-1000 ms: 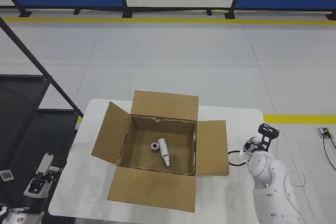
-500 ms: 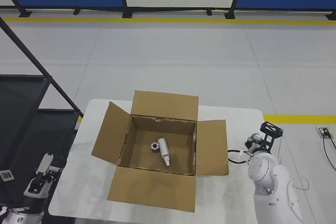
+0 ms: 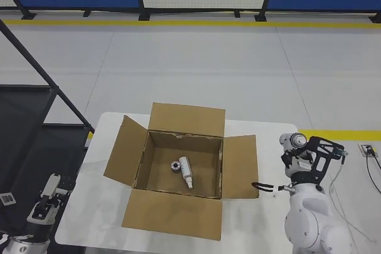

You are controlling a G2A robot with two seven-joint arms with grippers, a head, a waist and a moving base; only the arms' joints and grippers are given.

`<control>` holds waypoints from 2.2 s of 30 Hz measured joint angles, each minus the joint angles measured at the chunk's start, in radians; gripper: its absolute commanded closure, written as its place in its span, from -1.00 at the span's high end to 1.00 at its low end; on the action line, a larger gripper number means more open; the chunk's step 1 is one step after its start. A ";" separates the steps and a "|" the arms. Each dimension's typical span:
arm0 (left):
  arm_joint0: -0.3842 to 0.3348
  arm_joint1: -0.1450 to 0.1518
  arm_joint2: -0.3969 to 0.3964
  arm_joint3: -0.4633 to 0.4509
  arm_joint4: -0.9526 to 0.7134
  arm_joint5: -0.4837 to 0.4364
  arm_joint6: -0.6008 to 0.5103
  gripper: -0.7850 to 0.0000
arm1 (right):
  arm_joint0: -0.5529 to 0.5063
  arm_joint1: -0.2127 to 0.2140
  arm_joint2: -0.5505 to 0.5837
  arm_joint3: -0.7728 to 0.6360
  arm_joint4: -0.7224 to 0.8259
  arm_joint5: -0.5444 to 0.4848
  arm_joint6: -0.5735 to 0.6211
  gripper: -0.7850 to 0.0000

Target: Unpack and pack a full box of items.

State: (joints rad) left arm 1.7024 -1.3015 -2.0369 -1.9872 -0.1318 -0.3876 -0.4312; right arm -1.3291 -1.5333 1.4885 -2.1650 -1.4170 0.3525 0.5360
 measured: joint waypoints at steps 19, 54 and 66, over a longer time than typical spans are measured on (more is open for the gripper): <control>0.000 0.000 0.000 0.000 0.000 0.000 0.000 1.00 | 0.286 -0.011 -0.355 0.210 -0.006 -0.348 0.318 -1.00; 0.000 0.000 0.000 0.000 0.000 0.000 0.000 1.00 | 0.513 -0.044 -0.412 0.813 0.121 -0.314 0.359 -0.43; 0.000 0.000 0.000 0.000 0.000 0.000 0.000 1.00 | 0.482 -0.038 -0.408 0.777 0.107 -0.319 0.361 -0.12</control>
State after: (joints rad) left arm 1.7024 -1.3015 -2.0369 -1.9872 -0.1318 -0.3876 -0.4312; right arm -0.8473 -1.5717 1.0804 -1.3876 -1.3100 0.0330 0.8974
